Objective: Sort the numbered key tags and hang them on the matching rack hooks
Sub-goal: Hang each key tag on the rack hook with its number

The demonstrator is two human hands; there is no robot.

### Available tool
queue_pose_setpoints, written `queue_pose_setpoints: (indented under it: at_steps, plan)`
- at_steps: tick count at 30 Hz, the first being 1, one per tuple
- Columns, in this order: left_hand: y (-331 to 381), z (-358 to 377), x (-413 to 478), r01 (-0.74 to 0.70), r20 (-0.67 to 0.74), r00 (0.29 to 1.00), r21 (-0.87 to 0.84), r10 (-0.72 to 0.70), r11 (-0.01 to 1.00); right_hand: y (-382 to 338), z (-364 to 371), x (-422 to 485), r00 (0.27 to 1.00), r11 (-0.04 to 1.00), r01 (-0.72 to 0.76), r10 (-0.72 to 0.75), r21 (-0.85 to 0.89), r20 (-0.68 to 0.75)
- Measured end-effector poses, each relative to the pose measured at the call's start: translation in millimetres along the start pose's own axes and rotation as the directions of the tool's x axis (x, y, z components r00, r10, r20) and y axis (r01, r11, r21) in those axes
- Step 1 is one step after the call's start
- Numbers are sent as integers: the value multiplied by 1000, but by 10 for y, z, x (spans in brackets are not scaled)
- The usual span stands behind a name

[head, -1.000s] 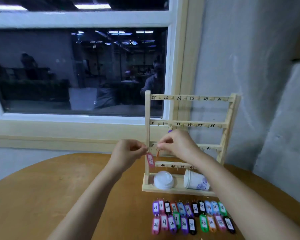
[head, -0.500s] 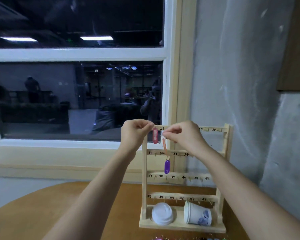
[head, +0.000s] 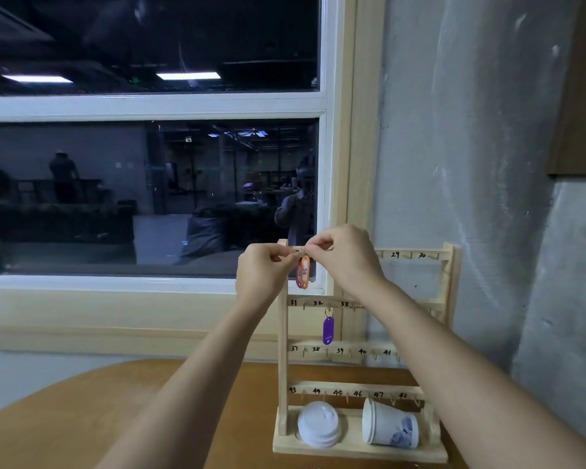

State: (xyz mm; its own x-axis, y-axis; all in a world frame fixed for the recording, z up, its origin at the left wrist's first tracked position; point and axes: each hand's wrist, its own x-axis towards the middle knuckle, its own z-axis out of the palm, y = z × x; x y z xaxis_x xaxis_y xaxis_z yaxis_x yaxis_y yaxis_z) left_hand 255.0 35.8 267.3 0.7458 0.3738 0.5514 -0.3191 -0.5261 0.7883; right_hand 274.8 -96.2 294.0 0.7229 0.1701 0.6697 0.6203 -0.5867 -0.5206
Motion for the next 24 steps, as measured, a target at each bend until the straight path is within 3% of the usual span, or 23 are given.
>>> queue_pose_setpoints:
  at_steps: [4, 12, 18, 24]
  plan:
    - [-55, -18, 13, -1, 4, 1000, -2, 1, 1000, -42, 49, 24, 999, 985, 4, -13, -172, -47]
    - [-124, -136, -70, -26, 50, 998, 20, 25, 999, -47, 72, -71, 996, 898, 93, -79, -429, 51]
    - [-297, -281, -412, -9, 124, 992, 31, 5, 999, 6, -5, -519, 989, 937, 145, -144, -317, 26]
    - [-1034, -184, -1040, 155, 288, 939, 133, -187, 979, 430, 335, -1370, 964, 976, 15, 43, -217, 261]
